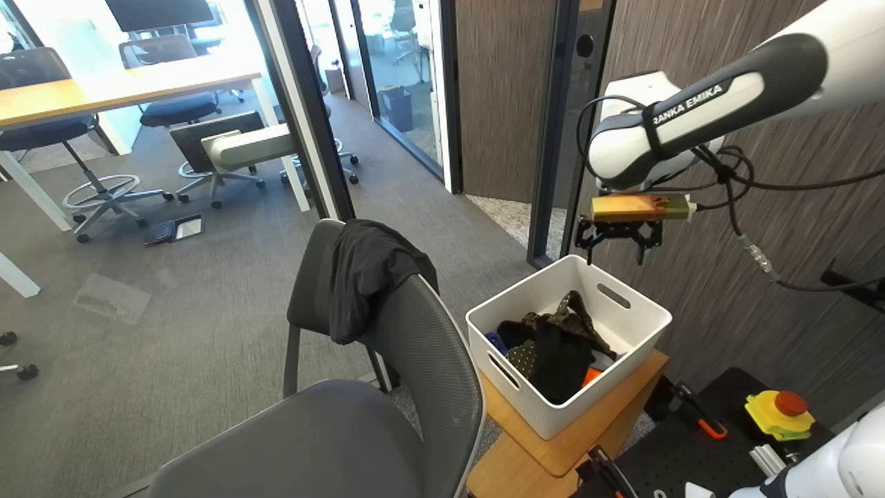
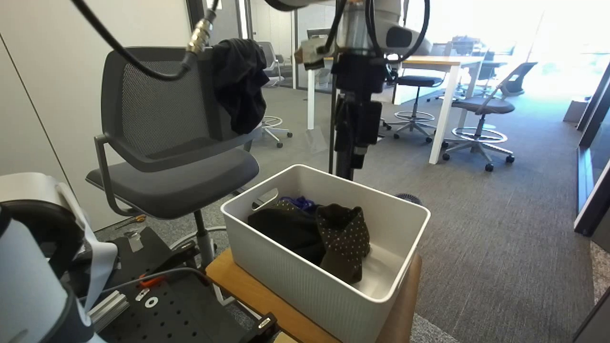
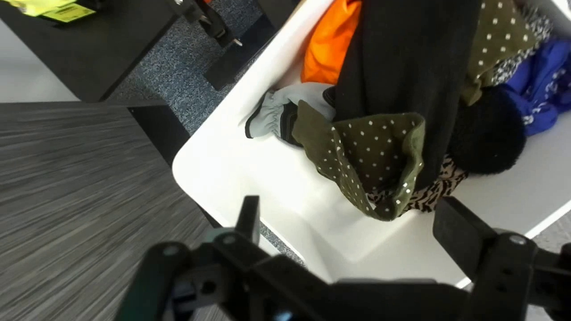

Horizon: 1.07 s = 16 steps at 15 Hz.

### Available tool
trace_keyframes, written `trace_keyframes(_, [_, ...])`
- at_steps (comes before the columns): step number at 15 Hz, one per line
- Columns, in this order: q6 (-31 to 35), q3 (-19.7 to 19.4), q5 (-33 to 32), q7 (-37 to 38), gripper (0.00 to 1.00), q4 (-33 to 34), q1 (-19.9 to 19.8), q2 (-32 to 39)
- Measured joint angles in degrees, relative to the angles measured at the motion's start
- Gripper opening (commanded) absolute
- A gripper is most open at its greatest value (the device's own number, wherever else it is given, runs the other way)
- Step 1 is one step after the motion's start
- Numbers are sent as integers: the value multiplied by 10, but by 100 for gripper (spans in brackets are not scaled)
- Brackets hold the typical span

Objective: Put the shiny object into the white box

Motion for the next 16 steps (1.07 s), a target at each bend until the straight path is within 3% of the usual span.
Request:
trace_keyframes(9, [-249,63,-6,-206,100,-44,13,-293])
trace_keyframes(16, [-266,63,8,-306,100,-87,43,-403])
